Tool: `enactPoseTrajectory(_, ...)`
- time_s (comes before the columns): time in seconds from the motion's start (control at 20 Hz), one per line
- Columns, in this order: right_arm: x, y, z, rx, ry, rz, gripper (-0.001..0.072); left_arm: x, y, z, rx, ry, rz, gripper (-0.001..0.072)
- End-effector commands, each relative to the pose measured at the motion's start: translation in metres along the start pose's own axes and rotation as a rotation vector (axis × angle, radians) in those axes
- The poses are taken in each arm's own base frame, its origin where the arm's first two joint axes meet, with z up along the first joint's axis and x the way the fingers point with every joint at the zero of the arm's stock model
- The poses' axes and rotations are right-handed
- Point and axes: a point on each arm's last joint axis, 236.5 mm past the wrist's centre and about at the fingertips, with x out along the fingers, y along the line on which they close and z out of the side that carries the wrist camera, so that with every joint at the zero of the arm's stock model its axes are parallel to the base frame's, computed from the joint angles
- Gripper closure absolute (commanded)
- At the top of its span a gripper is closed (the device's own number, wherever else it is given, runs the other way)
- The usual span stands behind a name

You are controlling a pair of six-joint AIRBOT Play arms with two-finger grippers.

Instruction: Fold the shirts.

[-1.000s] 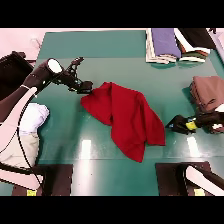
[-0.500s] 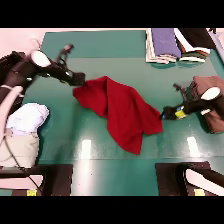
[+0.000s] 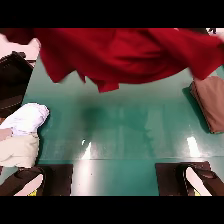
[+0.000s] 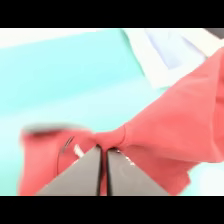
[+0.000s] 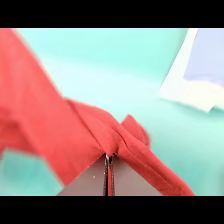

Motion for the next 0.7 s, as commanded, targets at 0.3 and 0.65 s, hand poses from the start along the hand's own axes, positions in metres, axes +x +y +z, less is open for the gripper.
enactPoseTrajectory(0.3,-0.022,-0.012,0.02,0.091,0.103,-0.042,0.0694,-0.019,-0.02,-0.029,-0.026,0.072,-0.061,0.0682)
enactPoseTrajectory(0.65,0.131,-0.055,-0.176,0.296,0.796,0.01,0.0693,0.063,0.027,-0.268,-0.251,0.568,0.0,0.0681)
